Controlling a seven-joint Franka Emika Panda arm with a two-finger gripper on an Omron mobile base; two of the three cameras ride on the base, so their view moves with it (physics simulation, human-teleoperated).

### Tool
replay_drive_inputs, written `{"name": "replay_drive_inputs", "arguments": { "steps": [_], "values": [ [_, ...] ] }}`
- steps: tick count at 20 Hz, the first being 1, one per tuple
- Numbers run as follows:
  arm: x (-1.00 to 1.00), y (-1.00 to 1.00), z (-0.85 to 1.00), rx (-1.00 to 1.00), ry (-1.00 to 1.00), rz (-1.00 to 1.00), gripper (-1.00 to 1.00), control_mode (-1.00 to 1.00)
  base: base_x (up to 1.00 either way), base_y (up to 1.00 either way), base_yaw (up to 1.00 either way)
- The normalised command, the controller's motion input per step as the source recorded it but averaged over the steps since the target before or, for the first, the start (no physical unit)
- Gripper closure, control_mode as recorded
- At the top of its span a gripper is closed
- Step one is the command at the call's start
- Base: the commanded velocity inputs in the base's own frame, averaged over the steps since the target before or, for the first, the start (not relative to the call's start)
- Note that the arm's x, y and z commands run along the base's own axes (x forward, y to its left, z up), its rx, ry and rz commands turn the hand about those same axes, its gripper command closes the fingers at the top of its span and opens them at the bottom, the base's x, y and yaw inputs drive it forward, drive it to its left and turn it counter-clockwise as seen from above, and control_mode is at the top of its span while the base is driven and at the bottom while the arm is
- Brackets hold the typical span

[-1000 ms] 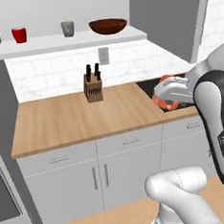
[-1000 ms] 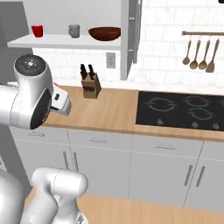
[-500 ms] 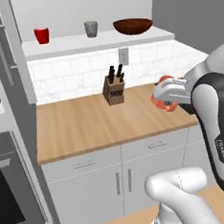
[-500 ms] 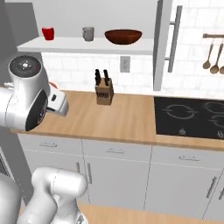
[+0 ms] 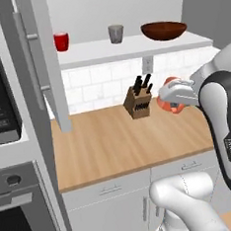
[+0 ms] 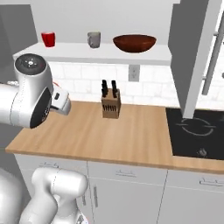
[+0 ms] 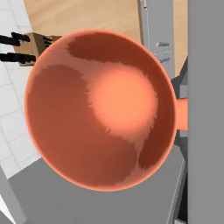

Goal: Gather all objects into one cabinet and sort the glasses and bowls to opposite sides.

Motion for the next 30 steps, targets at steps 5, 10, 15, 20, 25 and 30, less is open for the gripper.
{"name": "replay_drive_inputs", "arguments": {
  "steps": [5,10,15,20,25,30],
  "values": [
    [0.0,0.0,0.0,0.0,0.0,0.0,1.0,1.0,0.91,0.26,0.0],
    [0.0,0.0,0.0,0.0,0.0,0.0,1.0,1.0,1.0,0.29,0.0],
    [0.0,0.0,0.0,0.0,0.0,0.0,1.0,1.0,0.67,0.53,-0.01],
    [0.0,0.0,0.0,0.0,0.0,0.0,1.0,1.0,0.0,0.0,0.0],
    [0.0,0.0,0.0,0.0,0.0,0.0,1.0,1.0,0.0,0.0,0.0],
    [-0.35,-0.01,0.0,-0.03,-0.01,0.0,1.0,-1.0,-0.04,-0.01,0.0]
  ]
}}
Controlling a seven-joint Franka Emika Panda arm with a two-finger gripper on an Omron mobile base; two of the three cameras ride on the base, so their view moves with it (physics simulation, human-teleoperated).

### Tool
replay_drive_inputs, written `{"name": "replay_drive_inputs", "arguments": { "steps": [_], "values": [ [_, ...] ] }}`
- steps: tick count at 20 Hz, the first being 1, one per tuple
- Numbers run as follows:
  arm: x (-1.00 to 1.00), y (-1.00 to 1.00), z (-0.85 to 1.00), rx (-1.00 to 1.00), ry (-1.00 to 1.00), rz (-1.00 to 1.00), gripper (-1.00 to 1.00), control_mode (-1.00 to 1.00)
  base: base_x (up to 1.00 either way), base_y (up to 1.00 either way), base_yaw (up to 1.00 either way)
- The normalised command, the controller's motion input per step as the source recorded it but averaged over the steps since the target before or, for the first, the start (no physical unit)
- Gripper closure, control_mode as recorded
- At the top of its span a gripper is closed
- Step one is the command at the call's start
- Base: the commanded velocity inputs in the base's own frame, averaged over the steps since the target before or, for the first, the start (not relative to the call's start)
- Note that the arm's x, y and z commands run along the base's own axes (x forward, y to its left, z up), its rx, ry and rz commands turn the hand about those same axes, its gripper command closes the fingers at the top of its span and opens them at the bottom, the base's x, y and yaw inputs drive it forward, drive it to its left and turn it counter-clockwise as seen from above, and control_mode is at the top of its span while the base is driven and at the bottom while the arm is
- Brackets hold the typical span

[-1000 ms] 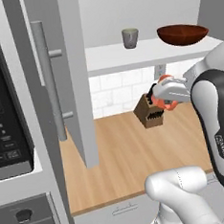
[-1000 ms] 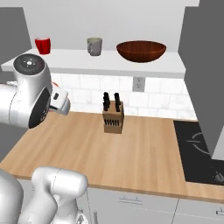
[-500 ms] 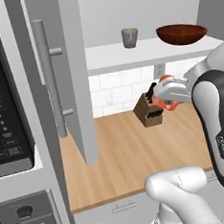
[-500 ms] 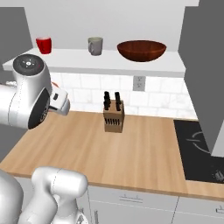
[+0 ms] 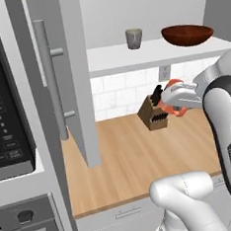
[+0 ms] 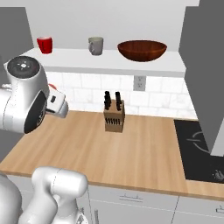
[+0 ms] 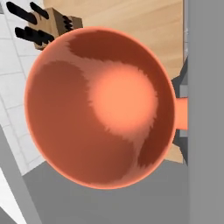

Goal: Gather all objects into one cabinet and sort the glasses and bowls to opposite sides.

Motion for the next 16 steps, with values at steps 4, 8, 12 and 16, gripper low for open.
{"name": "replay_drive_inputs", "arguments": {
  "steps": [4,8,12,16],
  "values": [
    [-0.08,0.11,-0.16,-0.1,-0.03,0.03,1.0,-1.0,0.0,0.0,0.0],
    [0.02,0.21,0.05,-0.03,0.0,0.0,1.0,-1.0,0.0,0.0,0.0],
    [-0.03,0.02,0.45,0.0,0.22,0.0,1.0,-1.0,0.0,0.0,0.0],
    [0.0,0.11,0.03,0.0,0.02,0.0,1.0,-1.0,0.0,0.0,0.0]
  ]
}}
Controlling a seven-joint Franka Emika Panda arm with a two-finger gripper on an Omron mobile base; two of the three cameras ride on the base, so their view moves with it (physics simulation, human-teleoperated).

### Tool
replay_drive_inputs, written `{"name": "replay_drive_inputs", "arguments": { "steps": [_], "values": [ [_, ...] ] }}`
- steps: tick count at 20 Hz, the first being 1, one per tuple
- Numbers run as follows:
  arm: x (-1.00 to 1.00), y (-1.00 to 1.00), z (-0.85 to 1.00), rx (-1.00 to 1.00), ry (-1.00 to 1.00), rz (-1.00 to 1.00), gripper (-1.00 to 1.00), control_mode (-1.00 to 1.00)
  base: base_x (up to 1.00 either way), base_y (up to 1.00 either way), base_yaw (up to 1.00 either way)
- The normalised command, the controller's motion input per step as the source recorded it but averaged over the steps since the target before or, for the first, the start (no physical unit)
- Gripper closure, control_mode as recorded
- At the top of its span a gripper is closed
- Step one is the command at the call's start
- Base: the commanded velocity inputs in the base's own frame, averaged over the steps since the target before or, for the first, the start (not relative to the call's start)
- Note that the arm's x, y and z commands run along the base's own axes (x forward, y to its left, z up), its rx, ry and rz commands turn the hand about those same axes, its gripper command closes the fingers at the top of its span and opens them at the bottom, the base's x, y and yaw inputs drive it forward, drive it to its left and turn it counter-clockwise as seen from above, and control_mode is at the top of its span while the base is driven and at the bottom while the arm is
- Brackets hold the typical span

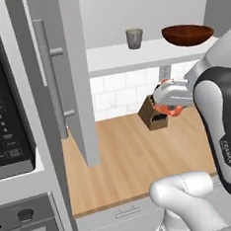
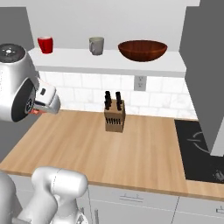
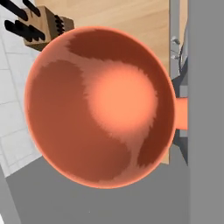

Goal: Gather all objects into one cabinet and sort the glasses and bowls to opposite sides.

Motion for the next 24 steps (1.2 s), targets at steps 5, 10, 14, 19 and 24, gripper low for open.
{"name": "replay_drive_inputs", "arguments": {
  "steps": [5,10,14,19,24],
  "values": [
    [0.14,0.53,0.0,-0.09,-0.08,0.0,1.0,-1.0,0.0,0.0,0.0],
    [0.18,0.37,0.1,-0.04,-0.12,0.0,1.0,-1.0,0.0,0.0,0.0],
    [0.0,0.0,0.8,0.0,0.05,0.03,1.0,-1.0,0.0,0.0,0.0],
    [0.05,0.04,0.75,0.0,0.17,0.01,1.0,-1.0,0.0,0.0,0.0],
    [0.56,0.34,-0.04,-0.02,0.06,0.01,1.0,-1.0,0.0,0.0,0.0]
  ]
}}
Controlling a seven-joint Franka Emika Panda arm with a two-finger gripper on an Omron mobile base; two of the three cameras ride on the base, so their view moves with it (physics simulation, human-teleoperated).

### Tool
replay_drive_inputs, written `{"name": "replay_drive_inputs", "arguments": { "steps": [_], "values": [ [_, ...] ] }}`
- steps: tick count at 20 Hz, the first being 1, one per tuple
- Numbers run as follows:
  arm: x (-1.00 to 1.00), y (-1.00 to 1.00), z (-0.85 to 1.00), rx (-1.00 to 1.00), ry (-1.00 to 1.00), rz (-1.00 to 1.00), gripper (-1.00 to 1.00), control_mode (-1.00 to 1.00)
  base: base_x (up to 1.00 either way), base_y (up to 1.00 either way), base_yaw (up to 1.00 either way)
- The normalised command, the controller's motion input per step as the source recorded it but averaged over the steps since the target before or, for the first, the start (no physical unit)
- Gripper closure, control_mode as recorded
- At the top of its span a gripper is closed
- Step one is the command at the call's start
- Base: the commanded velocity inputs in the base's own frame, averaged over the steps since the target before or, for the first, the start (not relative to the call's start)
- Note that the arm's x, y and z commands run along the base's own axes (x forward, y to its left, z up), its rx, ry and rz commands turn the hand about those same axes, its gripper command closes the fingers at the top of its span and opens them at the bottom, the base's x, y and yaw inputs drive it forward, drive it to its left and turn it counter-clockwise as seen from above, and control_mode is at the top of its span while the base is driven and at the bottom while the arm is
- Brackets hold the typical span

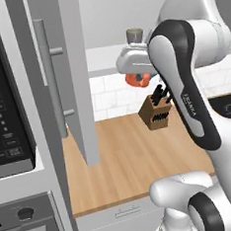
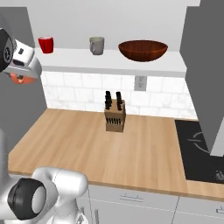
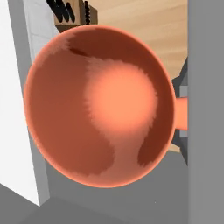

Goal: Gather all objects into one cabinet and sort the glasses and bowls to opposite sides.

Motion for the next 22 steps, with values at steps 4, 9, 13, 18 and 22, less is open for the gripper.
{"name": "replay_drive_inputs", "arguments": {
  "steps": [4,9,13,18,22],
  "values": [
    [0.39,0.28,0.0,-0.02,-0.05,0.0,1.0,-1.0,0.0,0.0,0.0],
    [0.25,0.06,0.0,-0.01,-0.09,0.03,1.0,-1.0,0.0,0.0,0.0],
    [0.14,0.0,-0.29,-0.05,-0.12,0.07,1.0,-1.0,0.0,0.0,0.0],
    [0.22,0.0,-0.23,-0.04,-0.2,0.06,1.0,-1.0,0.0,0.0,0.0],
    [0.22,-0.01,0.0,0.0,-0.26,0.04,1.0,-1.0,0.0,0.0,0.0]
  ]
}}
